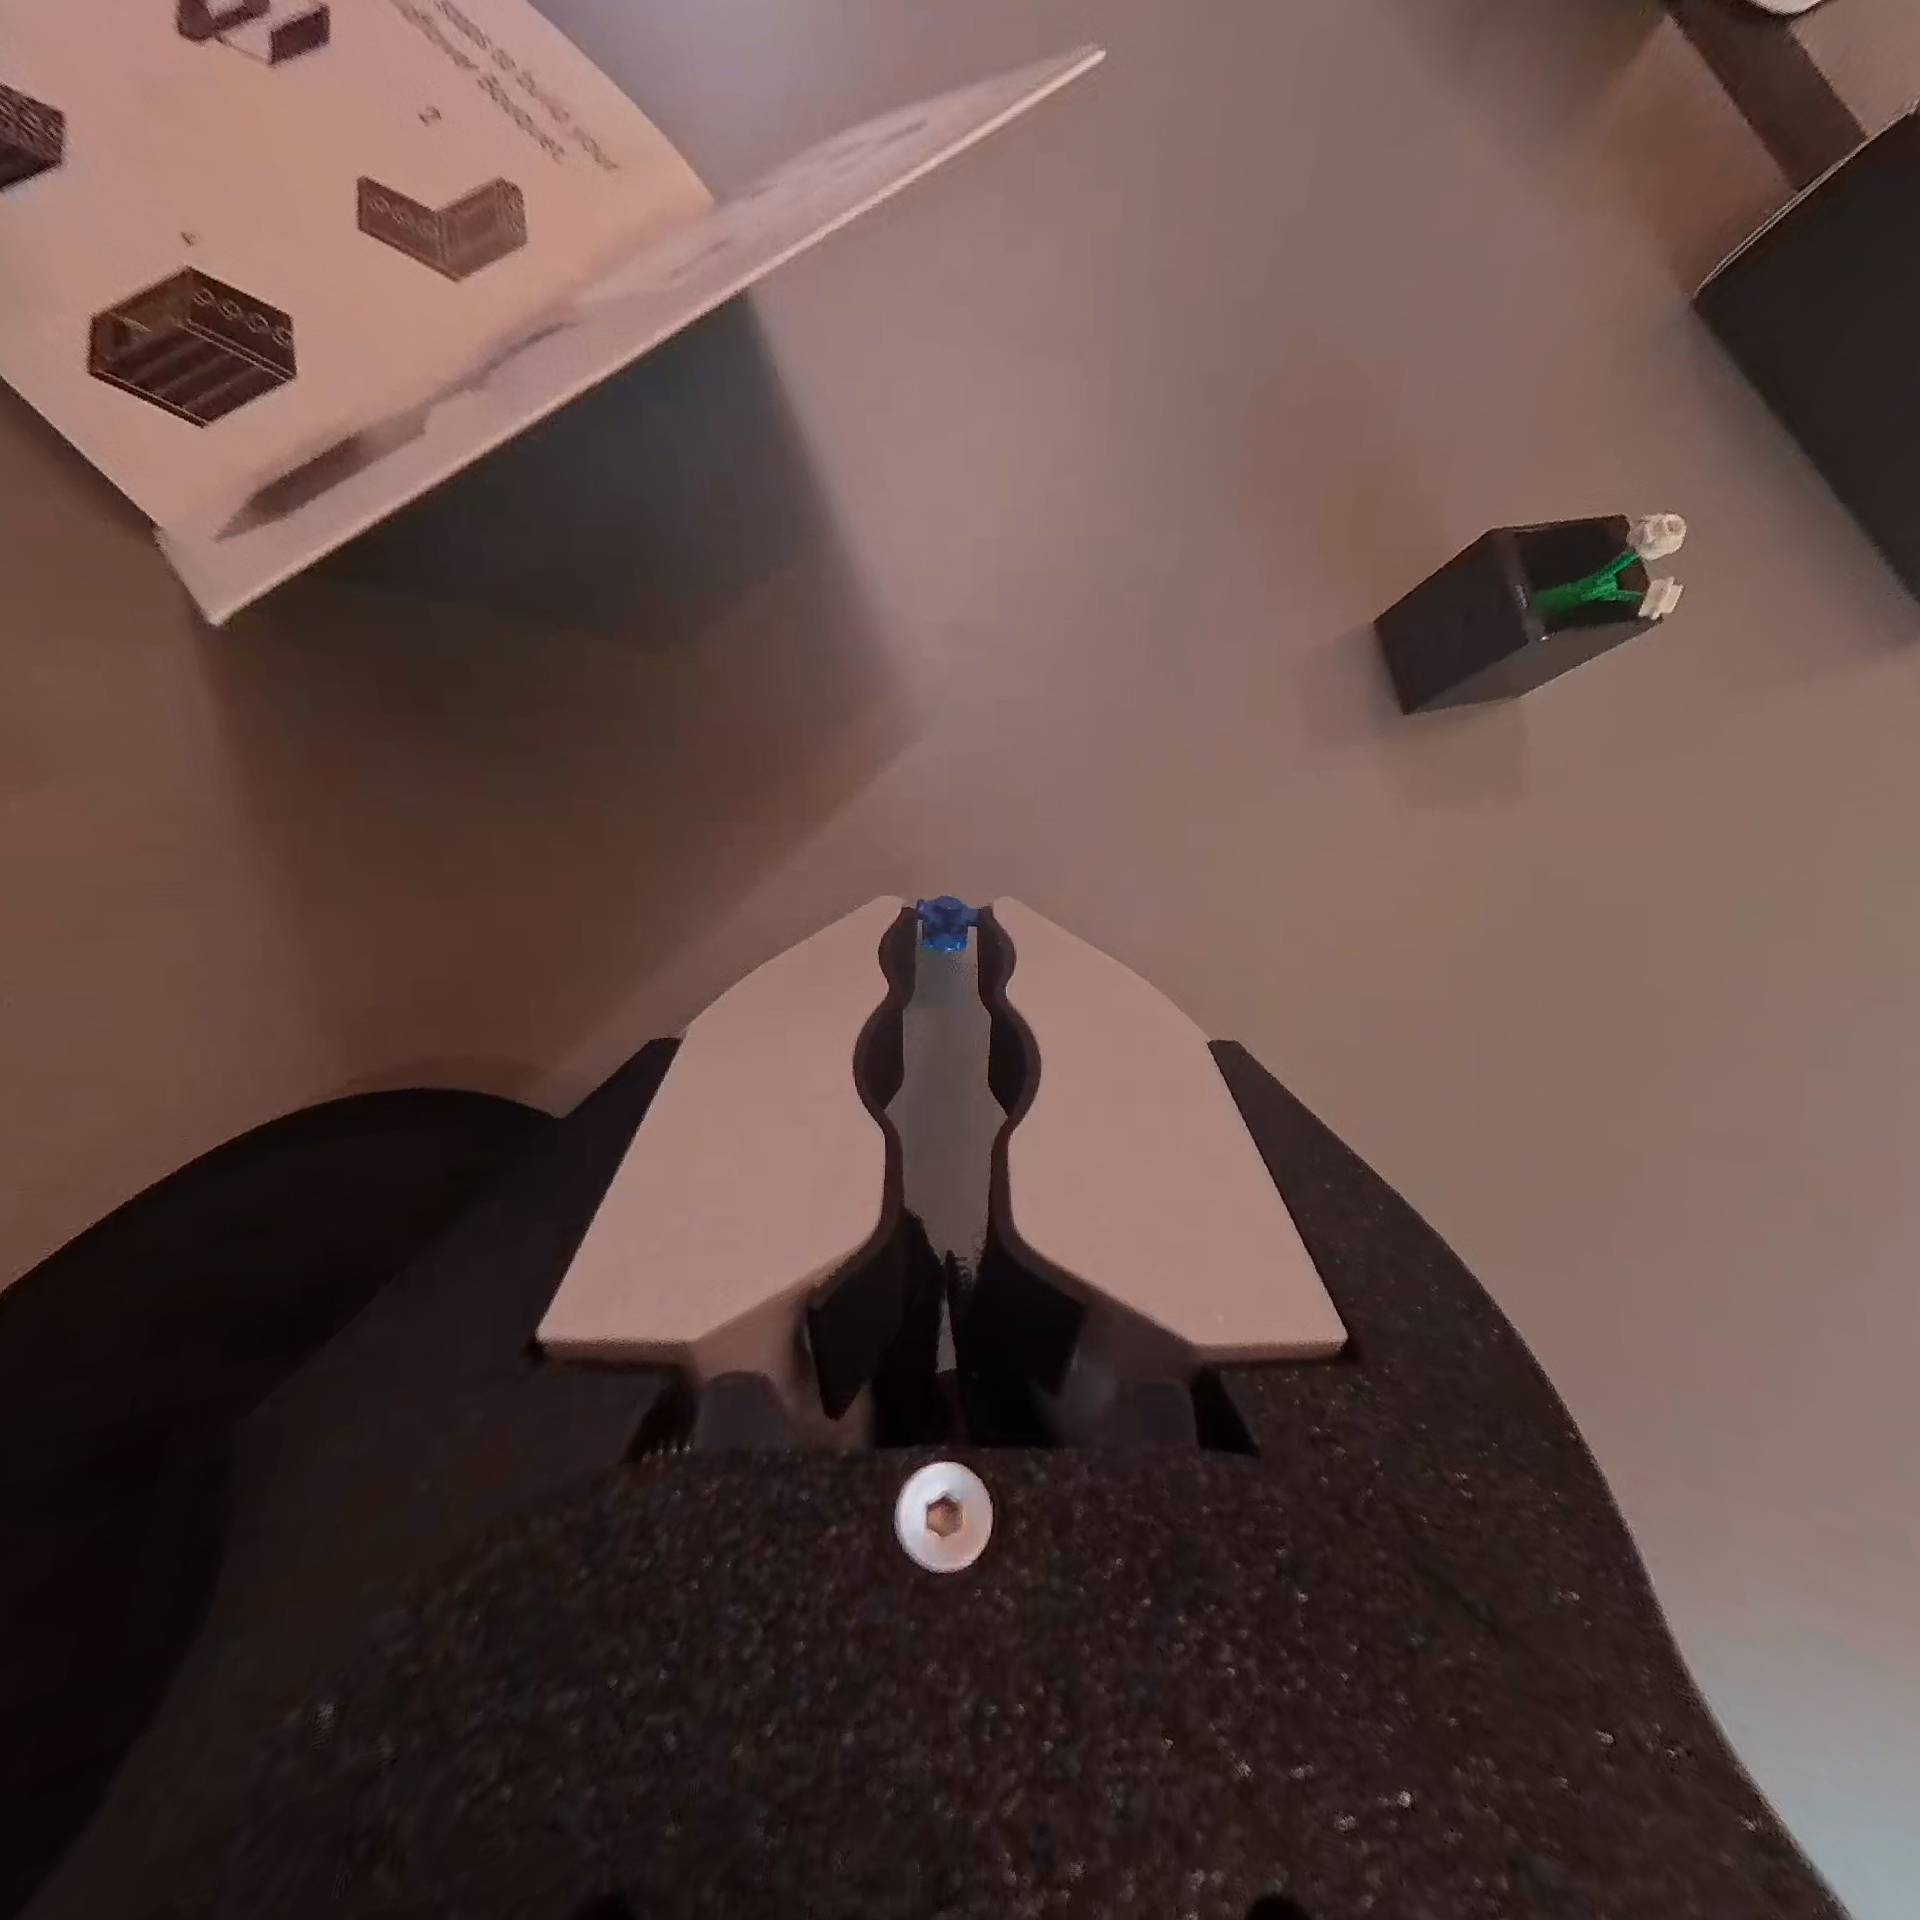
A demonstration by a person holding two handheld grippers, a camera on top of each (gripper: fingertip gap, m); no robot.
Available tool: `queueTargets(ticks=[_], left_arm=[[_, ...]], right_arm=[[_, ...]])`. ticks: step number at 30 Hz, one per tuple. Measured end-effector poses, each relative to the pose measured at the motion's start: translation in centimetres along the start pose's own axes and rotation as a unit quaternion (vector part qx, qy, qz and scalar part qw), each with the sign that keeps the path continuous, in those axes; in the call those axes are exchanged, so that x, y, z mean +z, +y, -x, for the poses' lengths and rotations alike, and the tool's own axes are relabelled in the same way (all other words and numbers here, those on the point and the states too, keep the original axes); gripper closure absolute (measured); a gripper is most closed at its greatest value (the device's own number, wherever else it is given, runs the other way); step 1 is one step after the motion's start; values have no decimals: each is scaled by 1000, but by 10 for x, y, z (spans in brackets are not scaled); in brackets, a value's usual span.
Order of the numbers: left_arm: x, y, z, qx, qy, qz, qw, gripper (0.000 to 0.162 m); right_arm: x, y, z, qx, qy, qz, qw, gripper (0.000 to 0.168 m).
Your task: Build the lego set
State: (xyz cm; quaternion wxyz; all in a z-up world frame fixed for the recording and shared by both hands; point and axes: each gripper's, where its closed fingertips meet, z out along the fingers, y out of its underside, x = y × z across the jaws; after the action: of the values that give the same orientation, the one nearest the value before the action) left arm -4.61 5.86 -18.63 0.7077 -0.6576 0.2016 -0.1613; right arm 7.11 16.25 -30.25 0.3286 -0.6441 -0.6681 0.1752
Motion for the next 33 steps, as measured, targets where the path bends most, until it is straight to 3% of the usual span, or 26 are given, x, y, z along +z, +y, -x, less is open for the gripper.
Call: queueTargets(ticks=[13, 18, 23, 29, 33], left_arm=[[2, 12, 3, -6, -5, 35, 999, 139], [2, 16, 3, 4, -9, 48, 999, 139], [2, 16, 4, 1, -10, 50, 999, 139], [3, 19, 2, 15, -8, 61, 998, 139], [3, 19, 2, 16, -9, 63, 998, 139]], right_arm=[[0, 8, -3, 15, 22, 27, 999, 156], [-1, 7, -4, 46, 10, 13, 999, 137], [-8, -3, -6, 36, 26, -37, 998, 129], [-29, -19, -14, 22, 85, -136, 987, 130], [-35, -22, -16, 7, 114, -157, 981, 132]])
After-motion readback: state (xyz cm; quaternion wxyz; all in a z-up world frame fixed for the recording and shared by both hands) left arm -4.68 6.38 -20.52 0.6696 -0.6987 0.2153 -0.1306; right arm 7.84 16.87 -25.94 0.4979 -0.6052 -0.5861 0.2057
